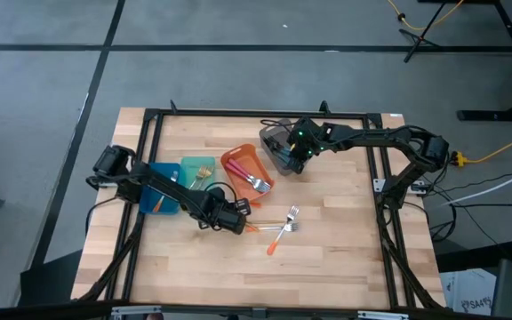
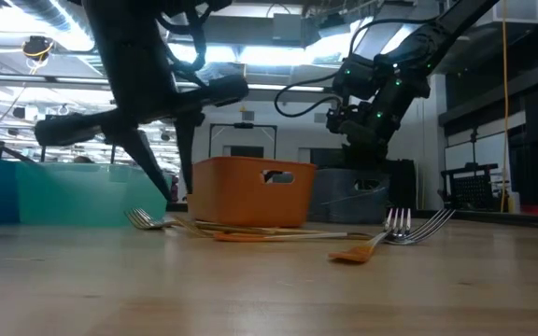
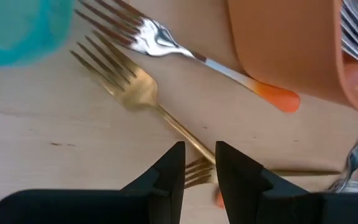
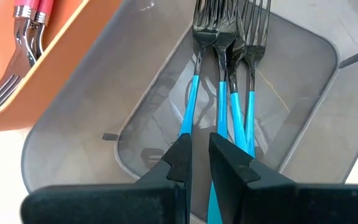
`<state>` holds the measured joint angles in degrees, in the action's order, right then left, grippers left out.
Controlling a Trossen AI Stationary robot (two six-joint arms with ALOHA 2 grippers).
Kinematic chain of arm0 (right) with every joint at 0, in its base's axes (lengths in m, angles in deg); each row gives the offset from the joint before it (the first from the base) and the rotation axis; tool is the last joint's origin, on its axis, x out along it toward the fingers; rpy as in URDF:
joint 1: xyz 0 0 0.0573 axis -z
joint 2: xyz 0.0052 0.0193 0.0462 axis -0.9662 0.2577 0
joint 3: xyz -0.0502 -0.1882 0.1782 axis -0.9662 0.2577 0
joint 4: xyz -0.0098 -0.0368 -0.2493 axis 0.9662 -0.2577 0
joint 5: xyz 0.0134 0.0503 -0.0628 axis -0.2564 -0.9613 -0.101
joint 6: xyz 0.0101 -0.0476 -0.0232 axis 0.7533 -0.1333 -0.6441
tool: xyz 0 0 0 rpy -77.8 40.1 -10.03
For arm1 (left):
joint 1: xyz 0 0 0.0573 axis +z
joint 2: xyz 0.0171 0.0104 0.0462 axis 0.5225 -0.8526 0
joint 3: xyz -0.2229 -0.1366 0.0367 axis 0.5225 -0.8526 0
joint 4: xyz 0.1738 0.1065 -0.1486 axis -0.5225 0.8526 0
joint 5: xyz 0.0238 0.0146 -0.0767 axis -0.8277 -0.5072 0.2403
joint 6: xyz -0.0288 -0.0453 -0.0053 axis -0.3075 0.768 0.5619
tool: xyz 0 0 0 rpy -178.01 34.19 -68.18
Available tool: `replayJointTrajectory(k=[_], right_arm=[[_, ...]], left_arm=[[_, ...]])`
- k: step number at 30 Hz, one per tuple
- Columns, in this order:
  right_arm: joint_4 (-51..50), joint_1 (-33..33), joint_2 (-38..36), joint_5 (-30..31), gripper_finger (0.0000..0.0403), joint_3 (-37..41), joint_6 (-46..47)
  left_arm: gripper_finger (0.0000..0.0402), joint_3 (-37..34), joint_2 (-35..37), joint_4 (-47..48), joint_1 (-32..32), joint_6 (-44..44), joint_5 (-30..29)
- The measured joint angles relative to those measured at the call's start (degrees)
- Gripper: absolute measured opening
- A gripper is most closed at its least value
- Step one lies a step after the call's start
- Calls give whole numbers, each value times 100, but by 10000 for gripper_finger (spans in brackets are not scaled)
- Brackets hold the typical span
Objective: Sort silverware by color (type)
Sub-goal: Put the gold fork into the light blue bin
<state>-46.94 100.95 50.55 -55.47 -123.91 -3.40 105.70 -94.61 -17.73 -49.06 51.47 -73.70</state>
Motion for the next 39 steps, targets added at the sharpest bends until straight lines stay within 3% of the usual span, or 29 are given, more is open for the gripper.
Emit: replayJointTrajectory(k=[14,30,39], right_arm=[[36,0,0,-1,46,0,0],[76,0,0,-1,46,0,0],[83,0,0,-1,46,0,0]], left_arm=[[82,0,-299,-12,39,1065,38],[82,17,-558,-31,174,1191,141],[38,9,-558,-9,157,1186,162]])
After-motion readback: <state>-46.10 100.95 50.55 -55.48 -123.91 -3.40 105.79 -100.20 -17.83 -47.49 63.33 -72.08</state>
